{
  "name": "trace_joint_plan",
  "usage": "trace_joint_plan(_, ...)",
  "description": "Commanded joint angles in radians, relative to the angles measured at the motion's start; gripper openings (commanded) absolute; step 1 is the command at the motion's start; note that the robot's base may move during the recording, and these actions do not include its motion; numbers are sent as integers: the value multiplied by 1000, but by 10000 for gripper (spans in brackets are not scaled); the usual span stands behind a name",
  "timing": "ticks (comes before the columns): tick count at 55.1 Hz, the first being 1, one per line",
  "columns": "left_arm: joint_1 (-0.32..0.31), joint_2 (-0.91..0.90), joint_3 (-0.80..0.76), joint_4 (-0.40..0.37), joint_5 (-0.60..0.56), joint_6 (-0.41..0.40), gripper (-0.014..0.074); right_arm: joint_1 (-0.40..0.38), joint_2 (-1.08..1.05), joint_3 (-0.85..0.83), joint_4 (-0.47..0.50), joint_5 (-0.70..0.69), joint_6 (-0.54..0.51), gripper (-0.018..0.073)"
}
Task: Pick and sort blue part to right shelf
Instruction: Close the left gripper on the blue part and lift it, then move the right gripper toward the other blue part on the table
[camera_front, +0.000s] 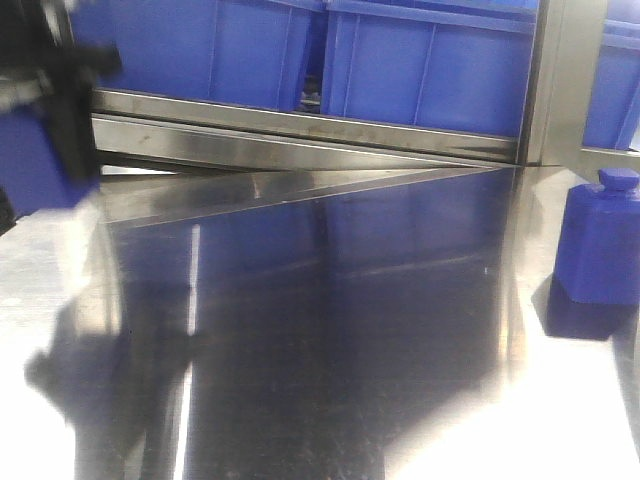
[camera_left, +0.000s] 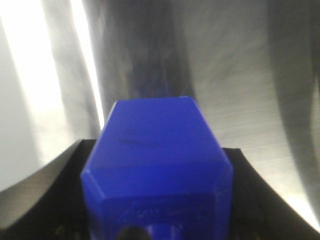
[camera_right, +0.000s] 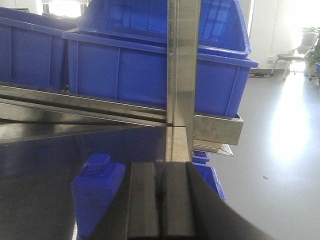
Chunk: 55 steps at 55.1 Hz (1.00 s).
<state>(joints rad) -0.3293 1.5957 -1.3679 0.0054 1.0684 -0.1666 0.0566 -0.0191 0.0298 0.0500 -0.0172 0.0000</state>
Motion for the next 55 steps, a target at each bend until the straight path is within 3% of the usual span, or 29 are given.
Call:
trace_joint_plan(1,-33,-142,-7,54,-73,-6,322,-4,-6,-8,1,-85,-8,57)
trace_joint_plan(15,-46,-439,150,77,-248,-12,322,-4,-6,-8,1,-85,-8,57)
trace_joint_plan(29,-42,-766,388,146,-400,-12,321,-4,-6,-35,20,-62,-8,57)
trace_joint_plan(48,-42,-1208,648,151,-494,-12,321,-4,117,-365,20,217,-8,67)
trace_joint_plan(51,-42,-1257,668,151,-508,-12,321,-3,168,-436,20,270,-8,101)
trace_joint_plan(55,-42,-1307,681,151,-517,-12,321,1,252,-529,24,354,-8,218)
